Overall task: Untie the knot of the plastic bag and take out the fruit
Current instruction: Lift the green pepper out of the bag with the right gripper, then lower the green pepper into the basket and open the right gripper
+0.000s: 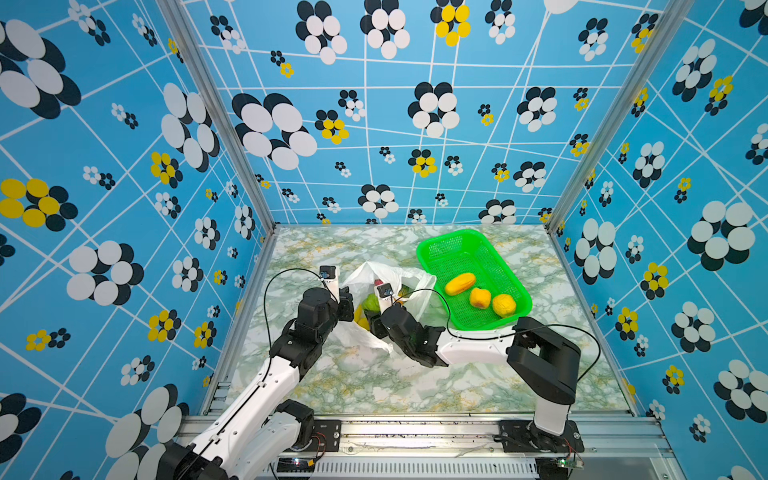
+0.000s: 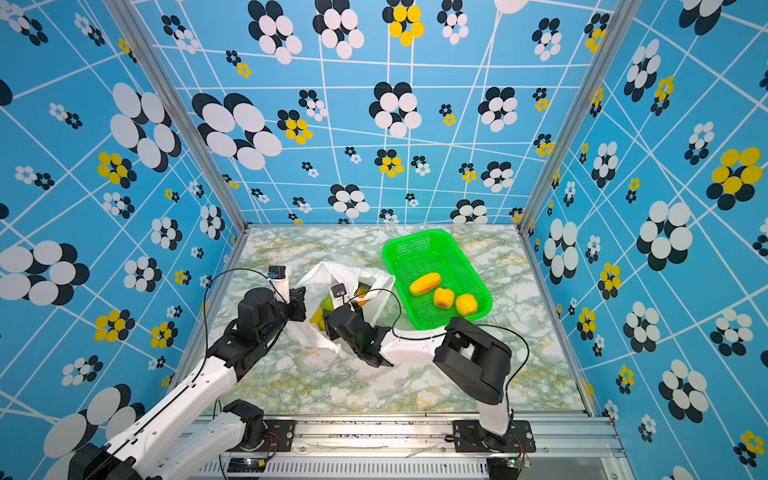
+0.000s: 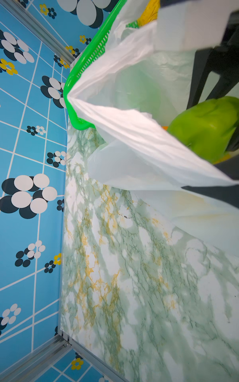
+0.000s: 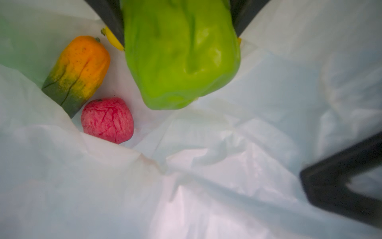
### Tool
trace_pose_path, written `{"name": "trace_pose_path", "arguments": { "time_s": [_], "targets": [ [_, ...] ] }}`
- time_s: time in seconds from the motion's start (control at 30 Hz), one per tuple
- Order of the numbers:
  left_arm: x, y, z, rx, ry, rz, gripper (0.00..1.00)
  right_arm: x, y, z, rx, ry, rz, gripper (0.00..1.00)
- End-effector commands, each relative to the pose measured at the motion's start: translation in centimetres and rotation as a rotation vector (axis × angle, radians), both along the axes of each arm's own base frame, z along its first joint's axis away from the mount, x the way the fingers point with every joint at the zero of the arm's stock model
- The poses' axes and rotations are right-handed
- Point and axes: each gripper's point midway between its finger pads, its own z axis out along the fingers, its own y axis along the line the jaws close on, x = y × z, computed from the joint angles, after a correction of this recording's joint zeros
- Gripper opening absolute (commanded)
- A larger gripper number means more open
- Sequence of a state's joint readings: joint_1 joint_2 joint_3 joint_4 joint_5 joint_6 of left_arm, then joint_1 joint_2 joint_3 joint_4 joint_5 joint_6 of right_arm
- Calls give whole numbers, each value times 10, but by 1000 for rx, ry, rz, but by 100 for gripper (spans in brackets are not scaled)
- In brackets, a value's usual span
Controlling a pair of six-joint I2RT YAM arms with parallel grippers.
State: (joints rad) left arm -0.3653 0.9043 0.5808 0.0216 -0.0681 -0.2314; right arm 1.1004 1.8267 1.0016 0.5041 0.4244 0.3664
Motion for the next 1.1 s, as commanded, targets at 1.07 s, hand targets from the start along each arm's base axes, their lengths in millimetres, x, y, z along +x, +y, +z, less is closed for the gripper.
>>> {"name": "trace_pose_path", "arguments": {
  "time_s": [1.07],
  "targets": [
    [-2, -2, 18, -12, -46, -21, 0, 16, -275, 97, 109, -228, -551, 37]
  ]
}}
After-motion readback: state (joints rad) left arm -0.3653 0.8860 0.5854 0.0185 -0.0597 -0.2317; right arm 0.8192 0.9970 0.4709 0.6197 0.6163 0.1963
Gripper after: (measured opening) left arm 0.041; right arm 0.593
